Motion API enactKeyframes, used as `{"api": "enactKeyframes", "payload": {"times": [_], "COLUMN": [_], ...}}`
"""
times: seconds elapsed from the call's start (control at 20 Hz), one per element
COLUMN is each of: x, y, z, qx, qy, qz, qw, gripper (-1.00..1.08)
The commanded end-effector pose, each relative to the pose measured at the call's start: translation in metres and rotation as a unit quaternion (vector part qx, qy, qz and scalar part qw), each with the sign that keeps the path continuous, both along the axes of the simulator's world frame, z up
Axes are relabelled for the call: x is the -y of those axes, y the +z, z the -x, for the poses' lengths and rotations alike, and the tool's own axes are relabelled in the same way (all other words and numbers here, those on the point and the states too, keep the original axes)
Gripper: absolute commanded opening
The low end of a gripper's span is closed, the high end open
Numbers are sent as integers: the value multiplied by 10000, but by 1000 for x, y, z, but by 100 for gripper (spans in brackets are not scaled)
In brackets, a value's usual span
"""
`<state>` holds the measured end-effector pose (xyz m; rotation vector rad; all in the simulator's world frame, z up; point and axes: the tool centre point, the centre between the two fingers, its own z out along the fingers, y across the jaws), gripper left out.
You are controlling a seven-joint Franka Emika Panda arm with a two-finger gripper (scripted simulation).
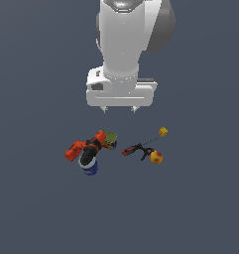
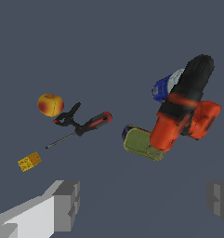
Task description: Pick up a designated object from a clutter of objects.
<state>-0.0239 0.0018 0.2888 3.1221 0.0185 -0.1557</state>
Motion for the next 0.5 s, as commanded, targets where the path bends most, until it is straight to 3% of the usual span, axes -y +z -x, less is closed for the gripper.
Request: {"api": "enactKeyframes", "payload": {"times": [0.0,0.45], "x": [0,-2], "y": [0,-5], "z": [0,-1], "qx": [0,-61], "qy": [0,250], "qz": [0,18], "qw": [10000,9997], "gripper": [100,100]}}
